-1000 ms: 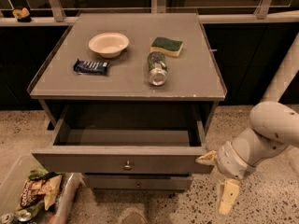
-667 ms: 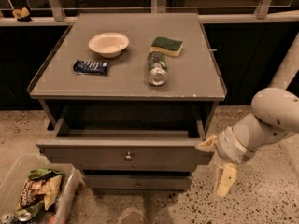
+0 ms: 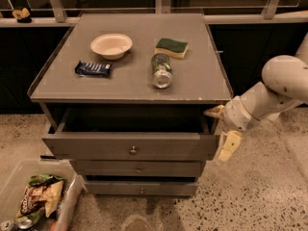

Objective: Close top drawer

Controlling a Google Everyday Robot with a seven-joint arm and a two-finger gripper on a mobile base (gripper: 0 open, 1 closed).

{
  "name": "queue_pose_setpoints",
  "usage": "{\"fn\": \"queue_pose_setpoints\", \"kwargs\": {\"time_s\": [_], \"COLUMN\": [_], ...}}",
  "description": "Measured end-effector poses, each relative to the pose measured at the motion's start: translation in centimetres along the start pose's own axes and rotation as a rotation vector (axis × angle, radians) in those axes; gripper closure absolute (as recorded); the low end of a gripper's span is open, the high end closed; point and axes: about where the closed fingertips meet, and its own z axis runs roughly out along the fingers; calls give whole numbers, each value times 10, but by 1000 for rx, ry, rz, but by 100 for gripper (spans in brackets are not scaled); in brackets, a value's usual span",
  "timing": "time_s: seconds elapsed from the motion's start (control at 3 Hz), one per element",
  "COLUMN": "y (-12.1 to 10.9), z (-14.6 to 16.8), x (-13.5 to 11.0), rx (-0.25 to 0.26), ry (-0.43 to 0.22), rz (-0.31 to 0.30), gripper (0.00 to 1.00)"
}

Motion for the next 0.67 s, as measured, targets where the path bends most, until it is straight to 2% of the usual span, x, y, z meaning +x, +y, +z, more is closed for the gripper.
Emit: {"fn": "queue_pose_setpoints", "kwargs": {"time_s": [0.33,0.67], "y": [-11,-11], "z": [-9,-9], "x": [-5,-5], "rx": [27,27], "ry": [-4,-4], "rz": [-11,-11], "gripper": [0,0]}}
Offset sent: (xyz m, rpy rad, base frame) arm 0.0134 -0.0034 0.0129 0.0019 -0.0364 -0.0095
